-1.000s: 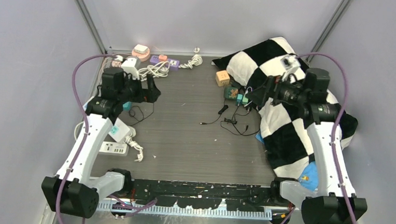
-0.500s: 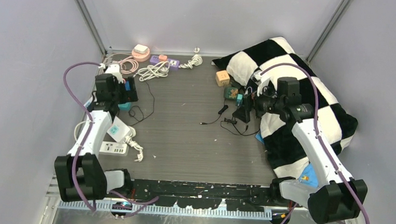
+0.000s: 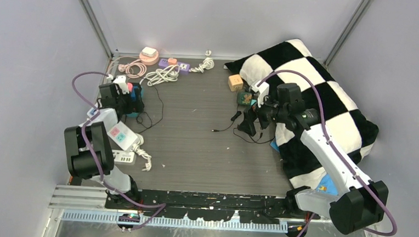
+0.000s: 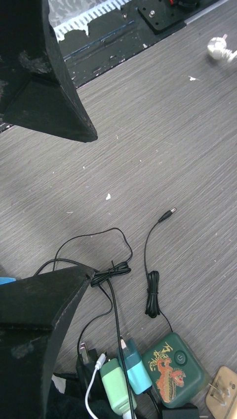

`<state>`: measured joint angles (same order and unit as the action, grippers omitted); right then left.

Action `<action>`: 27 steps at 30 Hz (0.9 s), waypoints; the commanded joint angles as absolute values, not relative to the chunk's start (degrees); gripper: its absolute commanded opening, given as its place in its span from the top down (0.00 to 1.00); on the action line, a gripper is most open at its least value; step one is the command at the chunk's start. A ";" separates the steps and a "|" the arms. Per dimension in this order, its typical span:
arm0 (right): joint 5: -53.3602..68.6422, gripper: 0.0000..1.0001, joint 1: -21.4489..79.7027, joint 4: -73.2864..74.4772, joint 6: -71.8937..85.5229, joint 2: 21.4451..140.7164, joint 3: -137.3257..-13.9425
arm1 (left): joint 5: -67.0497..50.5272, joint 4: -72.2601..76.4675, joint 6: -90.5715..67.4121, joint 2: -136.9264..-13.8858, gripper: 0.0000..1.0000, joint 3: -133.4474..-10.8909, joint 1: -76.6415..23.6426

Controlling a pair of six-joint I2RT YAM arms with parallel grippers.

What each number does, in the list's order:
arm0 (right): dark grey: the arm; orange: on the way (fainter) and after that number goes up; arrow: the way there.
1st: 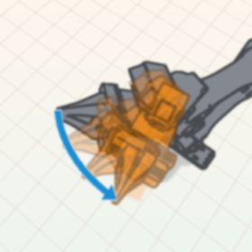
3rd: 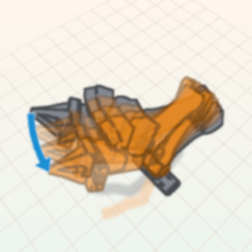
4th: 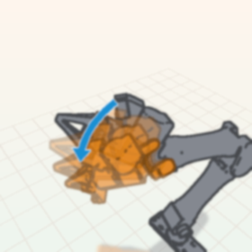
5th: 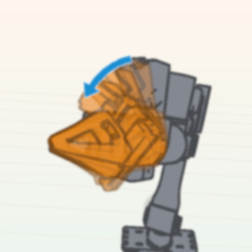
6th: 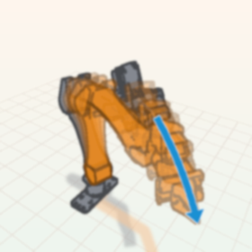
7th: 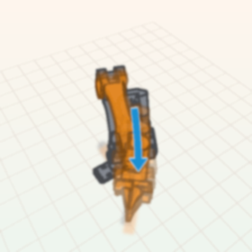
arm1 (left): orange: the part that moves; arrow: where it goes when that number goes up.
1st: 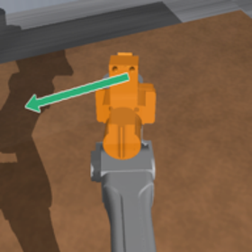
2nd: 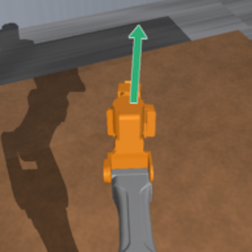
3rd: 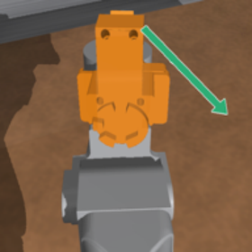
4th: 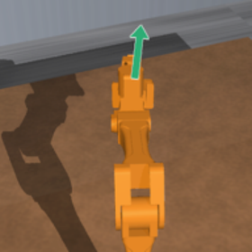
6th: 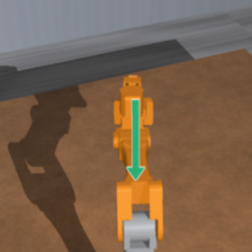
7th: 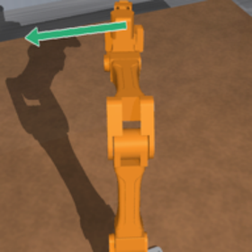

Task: Pull the plug off the socket
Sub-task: Move the socket to the corner of the board.

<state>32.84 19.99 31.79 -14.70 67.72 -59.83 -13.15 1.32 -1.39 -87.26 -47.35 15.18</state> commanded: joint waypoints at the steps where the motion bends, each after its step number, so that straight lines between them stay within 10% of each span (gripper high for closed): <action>1: 30.35 0.00 20.48 31.15 -16.76 68.48 -60.97 | -16.07 6.66 2.59 -90.42 0.01 -51.51 15.75; 27: 29.49 0.00 21.17 32.43 -17.66 69.69 -62.14 | -17.05 -1.89 18.27 -100.96 0.17 -57.02 15.71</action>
<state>30.00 20.80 32.42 -16.73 70.06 -59.86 -13.61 -2.07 15.14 -99.33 -56.03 15.44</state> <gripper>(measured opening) 0.996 0.857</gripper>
